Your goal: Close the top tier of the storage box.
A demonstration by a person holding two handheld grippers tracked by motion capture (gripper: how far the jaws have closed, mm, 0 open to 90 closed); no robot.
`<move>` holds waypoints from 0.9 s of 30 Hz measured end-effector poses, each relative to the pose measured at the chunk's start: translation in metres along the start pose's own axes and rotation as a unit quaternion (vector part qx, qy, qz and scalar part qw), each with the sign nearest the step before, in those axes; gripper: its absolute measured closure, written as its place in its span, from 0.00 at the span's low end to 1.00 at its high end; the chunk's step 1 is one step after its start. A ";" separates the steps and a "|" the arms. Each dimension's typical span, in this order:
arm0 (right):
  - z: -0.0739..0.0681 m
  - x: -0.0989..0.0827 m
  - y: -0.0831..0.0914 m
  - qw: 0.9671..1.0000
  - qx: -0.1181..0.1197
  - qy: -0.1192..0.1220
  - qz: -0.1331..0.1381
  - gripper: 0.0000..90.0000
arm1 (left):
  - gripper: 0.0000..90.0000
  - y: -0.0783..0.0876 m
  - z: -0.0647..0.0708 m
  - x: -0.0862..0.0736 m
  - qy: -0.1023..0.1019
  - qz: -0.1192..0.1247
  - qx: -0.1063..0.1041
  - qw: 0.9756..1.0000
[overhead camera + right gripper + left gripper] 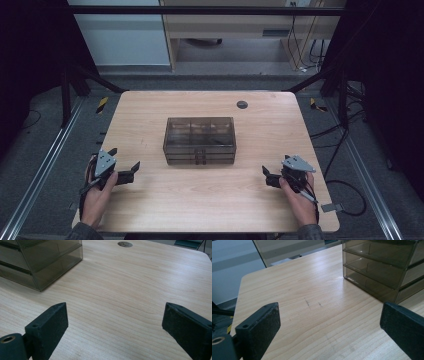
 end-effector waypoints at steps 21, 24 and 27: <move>-0.004 -0.002 -0.011 1.000 0.006 -0.005 0.003 0.07 | 0.04 -0.007 -0.002 -0.009 0.016 0.005 0.006 1.000; -0.003 -0.002 -0.011 1.000 0.006 -0.005 0.002 0.07 | 0.04 -0.006 -0.002 -0.008 0.016 0.007 0.007 1.000; -0.003 -0.003 -0.011 1.000 0.006 -0.007 0.001 0.07 | 0.04 -0.007 -0.002 -0.009 0.017 0.008 0.007 1.000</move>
Point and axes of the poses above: each handheld gripper's, and its own axes: y roughly backward along the jaws, x roughly out of its top, z roughly to its right, the point moved 4 cm from there along -y, roughly forward along the jaws, and after that the axes turned 8 degrees about -y, right-handed, at the moved point
